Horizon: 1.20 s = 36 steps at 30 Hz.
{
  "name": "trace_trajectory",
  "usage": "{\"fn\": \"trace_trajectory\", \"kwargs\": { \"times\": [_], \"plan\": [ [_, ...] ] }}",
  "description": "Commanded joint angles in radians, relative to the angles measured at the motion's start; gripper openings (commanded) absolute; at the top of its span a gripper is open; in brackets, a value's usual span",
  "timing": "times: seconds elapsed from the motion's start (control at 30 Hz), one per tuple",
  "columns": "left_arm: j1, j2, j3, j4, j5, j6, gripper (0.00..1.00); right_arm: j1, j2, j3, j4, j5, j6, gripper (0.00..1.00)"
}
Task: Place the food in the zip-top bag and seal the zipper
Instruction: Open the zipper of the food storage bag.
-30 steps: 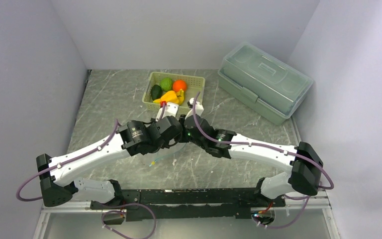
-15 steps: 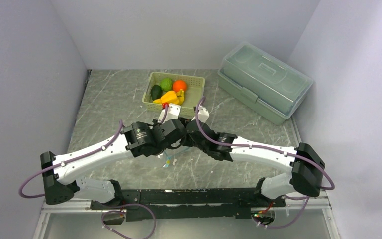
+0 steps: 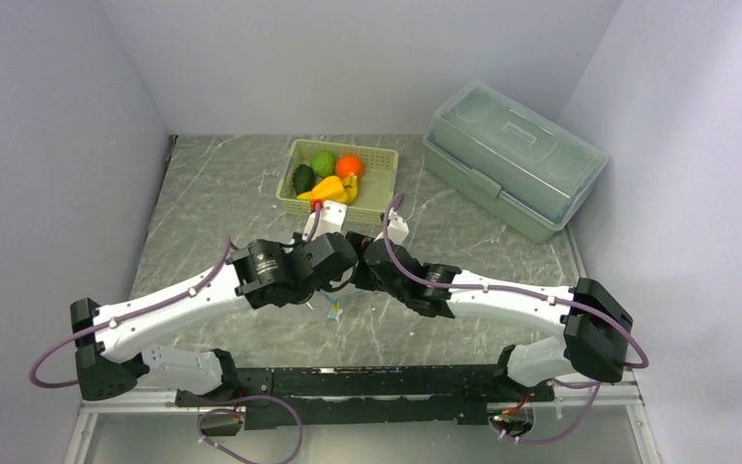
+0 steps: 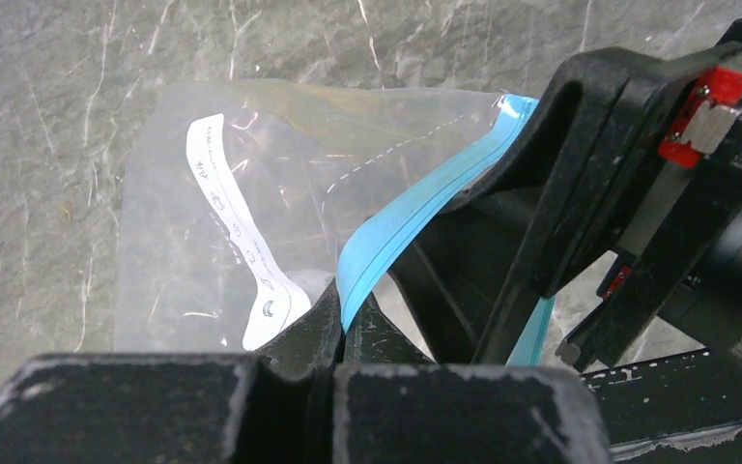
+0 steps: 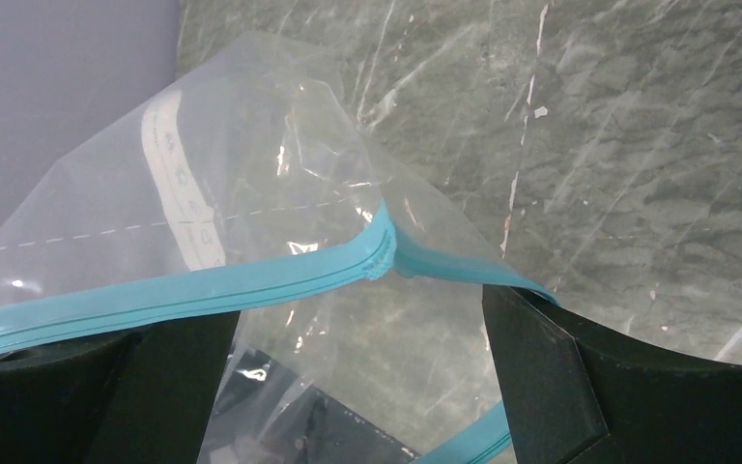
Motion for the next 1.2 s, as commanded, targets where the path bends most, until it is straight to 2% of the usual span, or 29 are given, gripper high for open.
{"fn": "trace_trajectory", "kwargs": {
  "times": [0.0,0.33,0.67,0.93,1.1,1.17],
  "plan": [
    [-0.007,-0.094,-0.019,0.054,-0.050,0.008,0.00,0.002,-0.017,-0.010,0.035,0.008,0.040,1.00],
    [-0.007,-0.153,0.003,0.056,-0.054,0.044,0.00,0.002,0.011,-0.053,0.037,-0.009,0.064,0.99],
    [-0.007,-0.119,-0.022,0.042,-0.048,0.047,0.00,0.002,-0.035,-0.038,0.086,-0.027,0.022,0.95],
    [-0.007,-0.081,-0.013,0.037,-0.052,0.060,0.00,0.004,-0.060,-0.019,0.138,-0.060,-0.012,0.84],
    [-0.007,-0.072,-0.019,0.053,-0.048,0.064,0.00,0.005,-0.055,-0.010,0.166,-0.083,-0.025,0.72],
    [-0.007,-0.067,-0.019,0.048,-0.054,0.067,0.00,0.008,-0.063,0.001,0.149,-0.067,-0.036,0.72]
  ]
}}
